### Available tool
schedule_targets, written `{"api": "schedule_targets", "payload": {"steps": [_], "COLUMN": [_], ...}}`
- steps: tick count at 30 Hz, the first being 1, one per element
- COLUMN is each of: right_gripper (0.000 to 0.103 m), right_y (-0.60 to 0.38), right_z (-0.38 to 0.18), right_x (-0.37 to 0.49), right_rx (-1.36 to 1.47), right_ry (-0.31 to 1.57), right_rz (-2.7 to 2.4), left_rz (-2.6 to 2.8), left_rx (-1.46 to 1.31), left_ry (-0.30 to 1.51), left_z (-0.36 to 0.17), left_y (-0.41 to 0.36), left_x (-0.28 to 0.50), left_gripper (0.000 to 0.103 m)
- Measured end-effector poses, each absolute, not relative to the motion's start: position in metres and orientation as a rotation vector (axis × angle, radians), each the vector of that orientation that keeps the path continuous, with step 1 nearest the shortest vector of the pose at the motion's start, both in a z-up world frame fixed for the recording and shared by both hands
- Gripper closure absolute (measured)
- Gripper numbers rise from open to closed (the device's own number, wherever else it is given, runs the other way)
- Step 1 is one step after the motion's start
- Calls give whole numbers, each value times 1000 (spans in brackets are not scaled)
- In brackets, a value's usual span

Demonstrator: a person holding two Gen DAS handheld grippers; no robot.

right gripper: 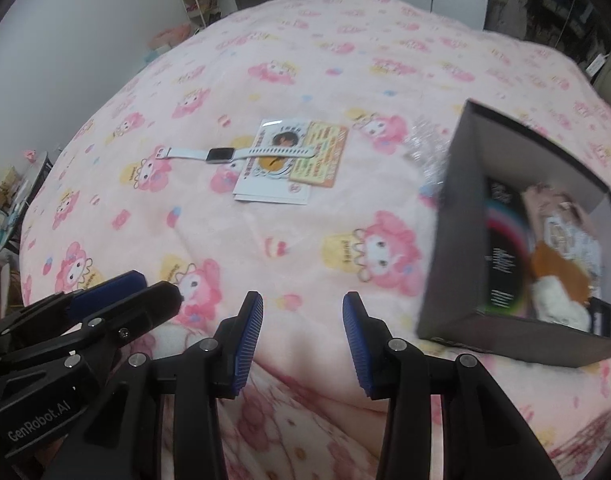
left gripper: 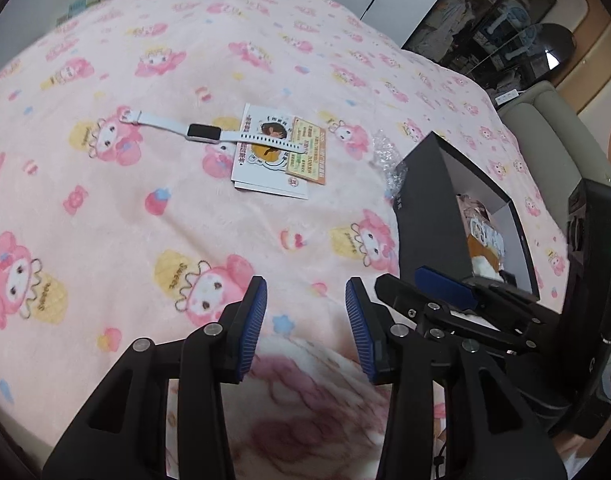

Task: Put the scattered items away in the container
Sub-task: 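Reach down and grasp the white watch strap with the right tool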

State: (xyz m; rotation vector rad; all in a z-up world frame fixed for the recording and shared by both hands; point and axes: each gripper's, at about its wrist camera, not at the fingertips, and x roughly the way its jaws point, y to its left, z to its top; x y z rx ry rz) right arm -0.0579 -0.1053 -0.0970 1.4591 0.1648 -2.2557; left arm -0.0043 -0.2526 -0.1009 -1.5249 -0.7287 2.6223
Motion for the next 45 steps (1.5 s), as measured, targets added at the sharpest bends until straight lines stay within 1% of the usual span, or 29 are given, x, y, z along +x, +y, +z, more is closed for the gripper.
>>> {"api": "schedule_targets", "payload": {"steps": [1,2,4,8,14,19,22,24,26,28,30,32,33,34,35,36,37,39,43,45], "right_gripper": [65,63,61,60,60,60,60,55,55,55,55,55,55,55,55,55,55,55,55,55], "right_y": [-108,-109,-110,-109,-129,-142,-147,-156,-168,-178,-186,-194,-196,-197,-198,-198,-198,-194,-194,-201], "right_z": [-100,-102,-106,-117,-153,-180,-178,-175,-177,-184,-192,-193,-192,-191,-191,-191,-191,-190,-195,-203], "right_x": [-64,-71,-87,-127,-179,-215,-229,-235,-238,-238,-236,-234,-234,-235,-237,-241,-243,-243,-245,-243], "right_rx": [1469,1478,1489,1529,1604,1661,1626,1588,1595,1624,1632,1605,1588,1575,1565,1560,1561,1553,1574,1589], "right_ry": [143,116,79,68,78,35,5,15,9,-63,-126,-95,-89,-98,-121,-145,-178,-255,-397,-471], "right_rz": [-2235,-2216,-2220,-2282,-2244,-2229,-2258,-2249,-2174,-2062,-1988,-2019,-2039,-2057,-2071,-2072,-2075,-2063,-1952,-1868], "left_rz": [2609,2602,2614,2615,2568,2587,2567,2537,2517,2493,2481,2487,2496,2519,2559,2598,2627,2631,2637,2596], "left_rx": [-1530,-1536,-1551,-1587,-1649,-1648,-1636,-1605,-1561,-1498,-1451,-1411,-1399,-1411,-1424,-1426,-1406,-1350,-1350,-1361], "left_ry": [-744,-755,-761,-810,-894,-942,-1105,-1240,-1354,-1468,-1561,-1613,-1625,-1620,-1598,-1567,-1547,-1565,-1575,-1622], "left_z": [-103,-106,-111,-128,-167,-184,-197,-206,-215,-223,-230,-232,-232,-232,-229,-225,-220,-212,-209,-216], "left_y": [-257,-262,-273,-301,-337,-360,-384,-400,-414,-426,-437,-442,-444,-444,-443,-441,-439,-437,-430,-431], "left_x": [-9,-14,-26,-52,-100,-134,-141,-141,-139,-138,-138,-139,-141,-142,-141,-140,-136,-124,-103,-99], "left_gripper": [53,52,52,52,54,54,52,52,52,52,52,52,55,68,79,92,95,98,98,98]}}
